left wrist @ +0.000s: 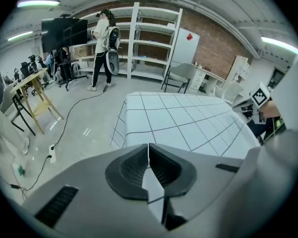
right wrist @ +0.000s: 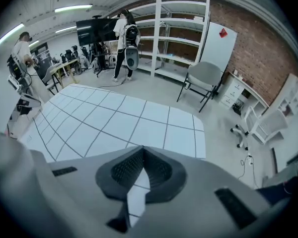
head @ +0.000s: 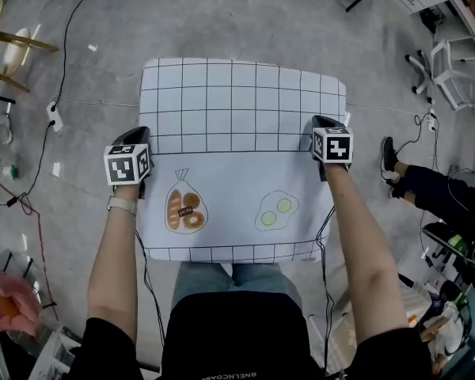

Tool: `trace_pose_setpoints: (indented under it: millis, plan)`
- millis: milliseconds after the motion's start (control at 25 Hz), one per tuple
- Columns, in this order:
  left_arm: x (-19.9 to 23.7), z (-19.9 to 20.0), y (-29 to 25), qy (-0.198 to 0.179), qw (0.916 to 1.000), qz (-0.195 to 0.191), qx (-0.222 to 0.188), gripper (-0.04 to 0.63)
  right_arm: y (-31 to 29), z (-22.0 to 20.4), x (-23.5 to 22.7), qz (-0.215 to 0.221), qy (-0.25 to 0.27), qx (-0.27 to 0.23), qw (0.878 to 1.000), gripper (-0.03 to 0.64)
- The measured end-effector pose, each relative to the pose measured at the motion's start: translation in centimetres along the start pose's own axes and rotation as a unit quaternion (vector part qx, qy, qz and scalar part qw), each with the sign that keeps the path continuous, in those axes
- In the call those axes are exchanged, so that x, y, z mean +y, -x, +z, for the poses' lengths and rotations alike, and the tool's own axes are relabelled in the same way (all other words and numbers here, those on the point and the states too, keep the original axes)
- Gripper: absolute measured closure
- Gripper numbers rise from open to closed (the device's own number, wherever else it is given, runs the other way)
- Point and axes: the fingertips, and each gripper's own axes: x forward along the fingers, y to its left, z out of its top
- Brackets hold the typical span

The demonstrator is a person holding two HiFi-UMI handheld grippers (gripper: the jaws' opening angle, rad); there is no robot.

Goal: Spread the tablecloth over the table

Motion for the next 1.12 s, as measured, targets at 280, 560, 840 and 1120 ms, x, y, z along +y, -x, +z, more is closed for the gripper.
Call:
trace_pose_setpoints:
  millis: [280,560,840,1120]
  plan:
    - [1.2,0.4,-2.9,-0.039,0.9979,0.029,0.044,0.583,-3.1,0.1,-0.3,0.01,-0.011,0.0,1.0,0.606]
    - [1.0,1.1,-3.3,-0.055,0.9964,0.055,0.031,0.583,-2.7,0.2,-0.8,0.007,-0.047,-0.02,0.999,0.606]
    - [0.9,1.9,-3.3,-0.077,0.9934,0.084,0.016,0.583,-2.0,0.0,-0.8,0.012,-0.028,-0.033,0.999,0.606]
    - [1.0,6.9,-6.3,-0.083,0.9951,0.053,0.009,0.583,-4.0,3.8,-3.4,0.012,-0.034,-0.035,0.999,0.606]
